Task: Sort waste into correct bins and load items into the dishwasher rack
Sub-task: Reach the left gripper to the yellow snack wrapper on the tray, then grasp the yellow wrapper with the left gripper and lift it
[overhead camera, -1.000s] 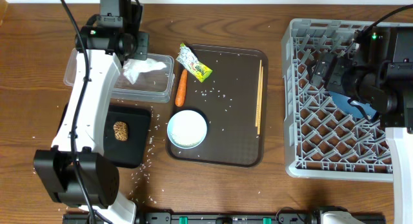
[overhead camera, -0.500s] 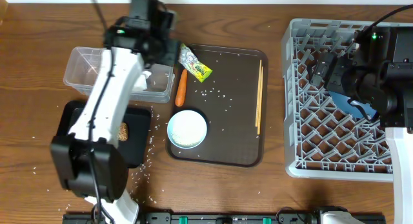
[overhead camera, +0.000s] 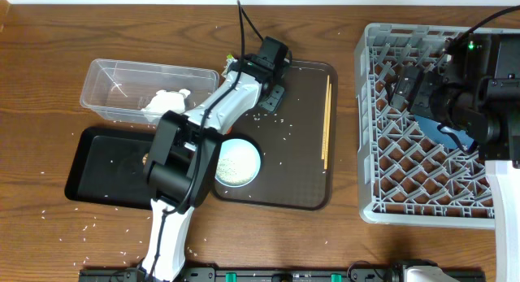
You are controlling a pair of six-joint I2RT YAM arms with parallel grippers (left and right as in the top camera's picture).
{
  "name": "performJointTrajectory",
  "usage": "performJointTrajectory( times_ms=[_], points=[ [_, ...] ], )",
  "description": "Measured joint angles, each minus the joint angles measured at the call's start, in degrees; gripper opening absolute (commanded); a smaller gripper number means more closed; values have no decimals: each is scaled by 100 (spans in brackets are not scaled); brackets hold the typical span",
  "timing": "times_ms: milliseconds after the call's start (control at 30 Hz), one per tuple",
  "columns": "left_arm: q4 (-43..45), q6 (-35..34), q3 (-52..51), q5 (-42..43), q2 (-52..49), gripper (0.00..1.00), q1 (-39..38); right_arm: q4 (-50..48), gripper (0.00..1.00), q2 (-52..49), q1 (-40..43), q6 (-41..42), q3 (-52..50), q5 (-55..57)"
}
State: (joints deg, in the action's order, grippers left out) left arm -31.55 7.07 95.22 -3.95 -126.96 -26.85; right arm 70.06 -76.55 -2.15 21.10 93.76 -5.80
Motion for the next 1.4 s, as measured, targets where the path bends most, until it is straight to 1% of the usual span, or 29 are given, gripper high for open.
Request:
performJointTrajectory(
  times_ms=[133, 200, 267, 400, 533, 800, 933, 1033, 1200, 1300, 1400],
  points=[
    [155, -133, 0, -260, -90, 65, 17, 0, 99, 0, 0, -2, 0, -17],
    [212, -175, 0, -321, -111, 59, 22, 0, 99, 0, 0, 0, 0, -17],
    [238, -221, 0, -372, -125, 48, 22, 0, 99, 0, 0, -2, 0, -17],
    [280, -267, 0, -391, -157, 36, 22, 0, 99, 0, 0, 0, 0, -17],
    [328, -297, 0, -345, -208, 6, 20, 0, 99, 0, 0, 0, 0, -17],
    [118, -278, 39, -232, -201, 6, 15, 0, 99, 0, 0, 0, 0, -17],
    [-120, -280, 39, 138, -24, 6, 15, 0, 99, 0, 0, 0, 0, -20],
    [-245, -282, 37, 450, 398, 7, 11, 0, 99, 0, 0, 0, 0, -22],
    [-549, -306, 44, 699, 1556, 6, -4, 2, 99, 0, 0, 0, 0, -22],
    [-793, -363, 72, 675, 2153, 6, -2, 0, 99, 0, 0, 0, 0, -22],
    [-1078, -428, 83, 470, 2549, 6, 33, 0, 99, 0, 0, 0, 0, -22]
  ],
)
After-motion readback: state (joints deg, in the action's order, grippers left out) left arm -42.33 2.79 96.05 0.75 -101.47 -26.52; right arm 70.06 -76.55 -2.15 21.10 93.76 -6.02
